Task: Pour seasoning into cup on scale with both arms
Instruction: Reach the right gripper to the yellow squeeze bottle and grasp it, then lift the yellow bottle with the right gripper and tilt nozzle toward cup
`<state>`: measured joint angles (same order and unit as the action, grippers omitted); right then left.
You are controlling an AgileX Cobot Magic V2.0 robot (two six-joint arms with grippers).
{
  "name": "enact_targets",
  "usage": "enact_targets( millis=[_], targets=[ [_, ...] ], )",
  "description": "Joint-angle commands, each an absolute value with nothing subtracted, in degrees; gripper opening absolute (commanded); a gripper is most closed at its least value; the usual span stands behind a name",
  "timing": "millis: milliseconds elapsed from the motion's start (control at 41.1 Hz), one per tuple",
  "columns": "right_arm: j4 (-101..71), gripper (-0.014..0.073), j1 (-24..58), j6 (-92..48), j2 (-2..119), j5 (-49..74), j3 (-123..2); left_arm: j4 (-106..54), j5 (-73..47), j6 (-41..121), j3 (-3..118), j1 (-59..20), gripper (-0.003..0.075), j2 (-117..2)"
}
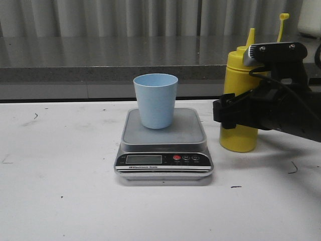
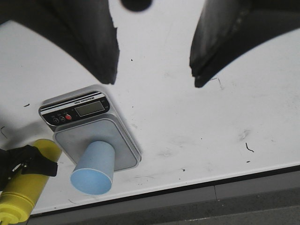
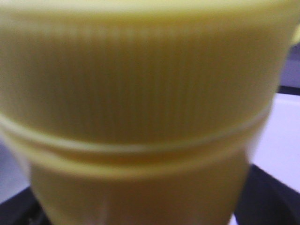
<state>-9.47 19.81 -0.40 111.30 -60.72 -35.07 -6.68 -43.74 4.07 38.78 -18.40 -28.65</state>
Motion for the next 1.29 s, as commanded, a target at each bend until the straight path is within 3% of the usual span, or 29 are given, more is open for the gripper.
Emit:
enact_targets(
  millis=[0, 122, 463, 803, 998, 1266],
  targets=[
    [-9.3, 0.0455, 19.7, 2.3, 109.0, -63.8, -36.3, -7.6, -39.2, 4.0, 40.1, -18.4, 0.0355, -28.8],
    [-9.2, 0.0342, 19.7, 2.7, 108.5, -62.0, -36.3, -7.6, -39.2, 4.0, 40.1, -18.4, 0.0355, -28.8],
    [-8.6, 0.0342, 19.4, -10.4, 94.4, -39.6, -36.8, -7.6, -39.2, 4.0, 40.1, -18.4, 0.0355, -28.8],
    [-6.1, 0.0342, 18.2, -24.2, 84.5, 5.0, -55.3, -7.6, -39.2, 4.0, 40.1, -18.4, 0.0355, -28.8],
    [9.1, 0.0342, 19.8, -26.7, 85.6, 23.0, -68.9, -7.6, -39.2, 4.0, 40.1, -18.4, 0.0355, -28.8],
    [38.6, 0.0342, 26.3, -26.3, 91.1, 30.9, -72.9, -7.6, -39.2, 4.0, 40.1, -18.4, 0.0355, -28.8]
  ],
)
